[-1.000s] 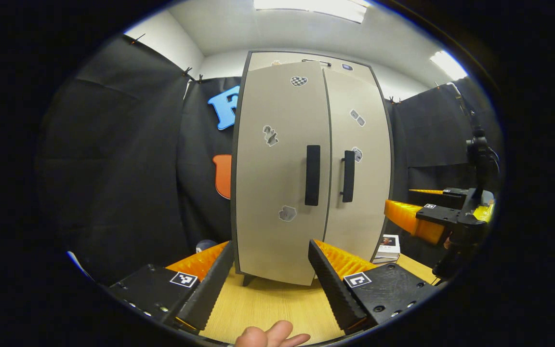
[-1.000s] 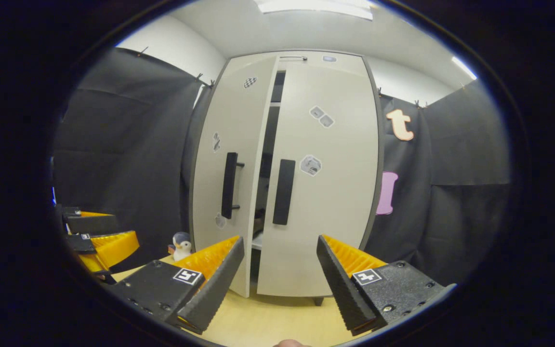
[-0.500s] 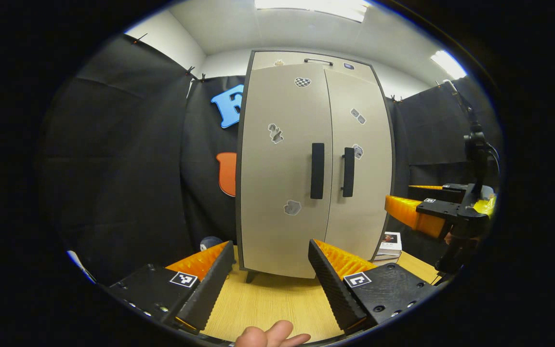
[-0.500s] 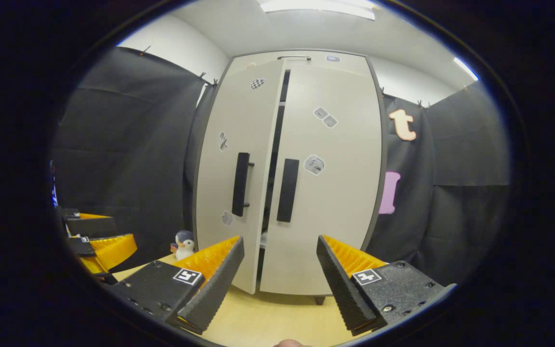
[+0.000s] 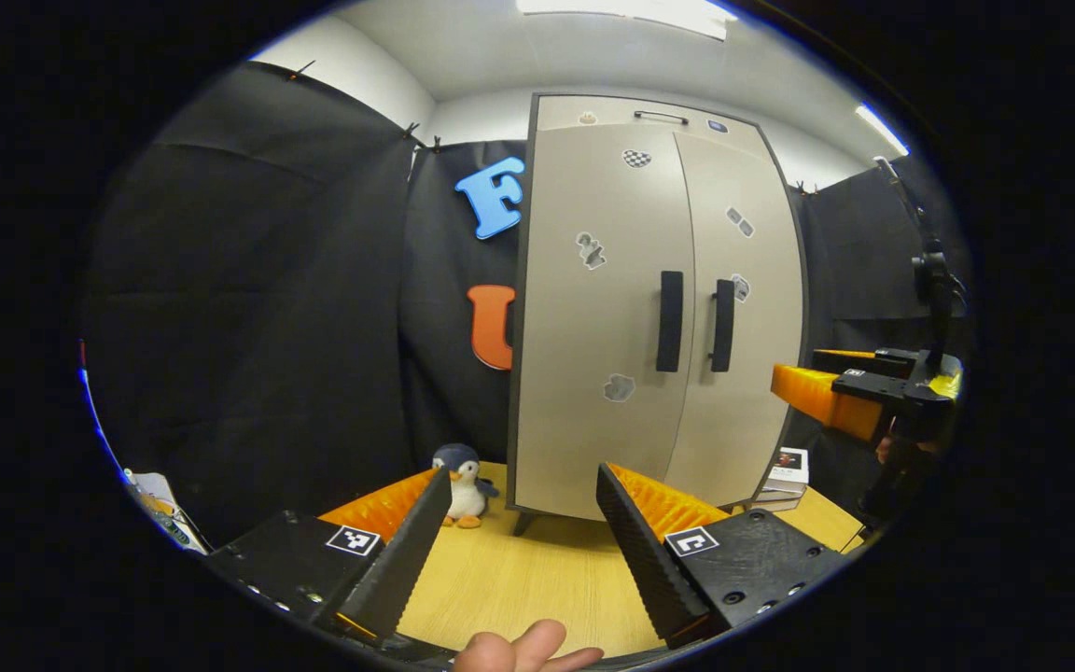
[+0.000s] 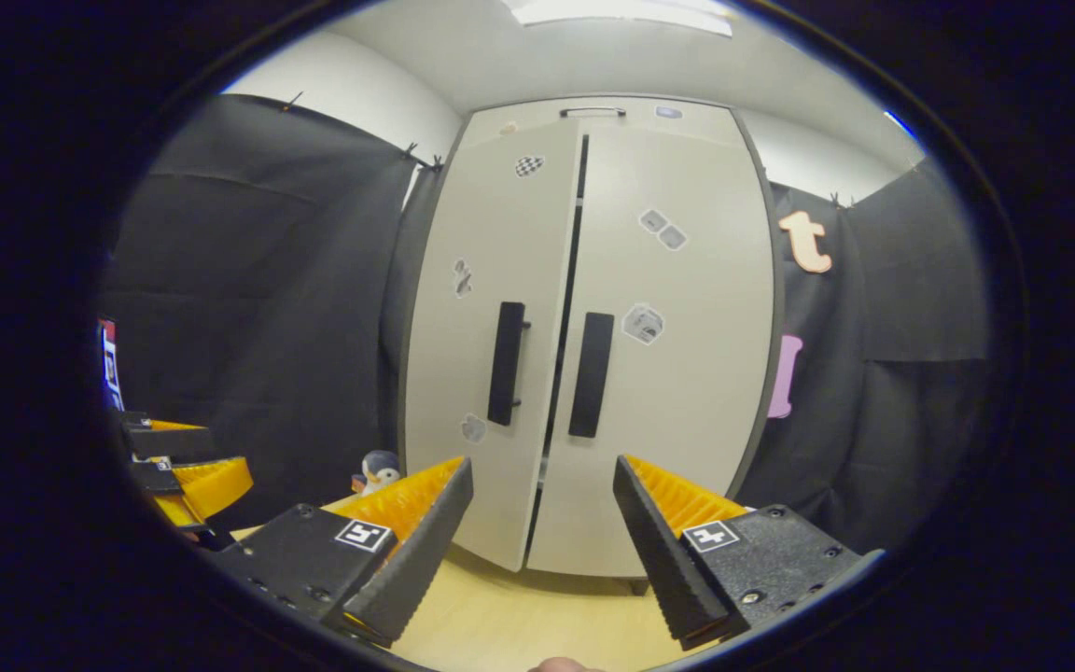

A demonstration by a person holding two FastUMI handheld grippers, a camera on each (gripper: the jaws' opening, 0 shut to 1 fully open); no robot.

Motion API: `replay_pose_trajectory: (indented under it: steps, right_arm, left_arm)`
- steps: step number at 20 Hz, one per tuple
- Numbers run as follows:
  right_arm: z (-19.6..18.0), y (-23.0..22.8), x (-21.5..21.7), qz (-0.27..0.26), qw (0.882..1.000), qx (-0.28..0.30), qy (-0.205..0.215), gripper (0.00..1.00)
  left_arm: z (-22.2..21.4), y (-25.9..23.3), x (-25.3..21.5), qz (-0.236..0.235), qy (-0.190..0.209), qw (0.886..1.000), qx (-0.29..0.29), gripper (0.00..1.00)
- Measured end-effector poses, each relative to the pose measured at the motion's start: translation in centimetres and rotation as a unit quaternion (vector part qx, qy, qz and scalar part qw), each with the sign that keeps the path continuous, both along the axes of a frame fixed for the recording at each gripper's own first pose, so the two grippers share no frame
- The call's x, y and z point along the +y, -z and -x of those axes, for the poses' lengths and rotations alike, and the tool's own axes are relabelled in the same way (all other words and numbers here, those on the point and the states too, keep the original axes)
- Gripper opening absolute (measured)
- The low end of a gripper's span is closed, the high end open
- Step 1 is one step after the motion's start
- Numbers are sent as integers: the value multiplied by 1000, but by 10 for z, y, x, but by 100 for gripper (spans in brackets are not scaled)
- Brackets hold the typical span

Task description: Grab one shoe with the right hand and put it into the shoe cabinet, grab the other shoe with the left hand and put it into the shoe cabinet; then close the right door with the right hand and the left door with the left hand.

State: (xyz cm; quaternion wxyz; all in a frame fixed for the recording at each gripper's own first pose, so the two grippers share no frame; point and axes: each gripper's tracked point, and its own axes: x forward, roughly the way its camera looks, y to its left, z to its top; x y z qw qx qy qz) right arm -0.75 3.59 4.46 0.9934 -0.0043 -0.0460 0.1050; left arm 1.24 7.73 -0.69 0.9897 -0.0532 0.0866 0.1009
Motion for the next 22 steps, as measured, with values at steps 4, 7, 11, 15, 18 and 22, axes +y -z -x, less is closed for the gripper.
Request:
replay_pose_trajectory:
  steps: [4,7,11,15,18,22]
  right_arm:
    - [-11,-13,2,1,999,-19,-29,99]
    - [-22,-13,-17,-16,999,-28,-19,98]
    - [-35,-2,-41,-12,1000,-7,-16,99]
    - [-35,10,-62,-10,1000,2,-9,99]
    - [-32,23,-74,-6,1000,12,-19,99]
    - [-26,38,-80,-3,999,24,-37,99]
  left_arm:
    - [-2,-6,0,23,-31,999,-9,95]
    - [-13,-13,-19,29,-18,999,-13,95]
    - [-40,-30,-47,16,-2,1000,-12,95]
    - [-61,-41,-79,-1,18,1000,-5,95]
    - [-64,-42,-103,0,22,1000,0,95]
    - [-58,-32,-123,-7,21,1000,18,95]
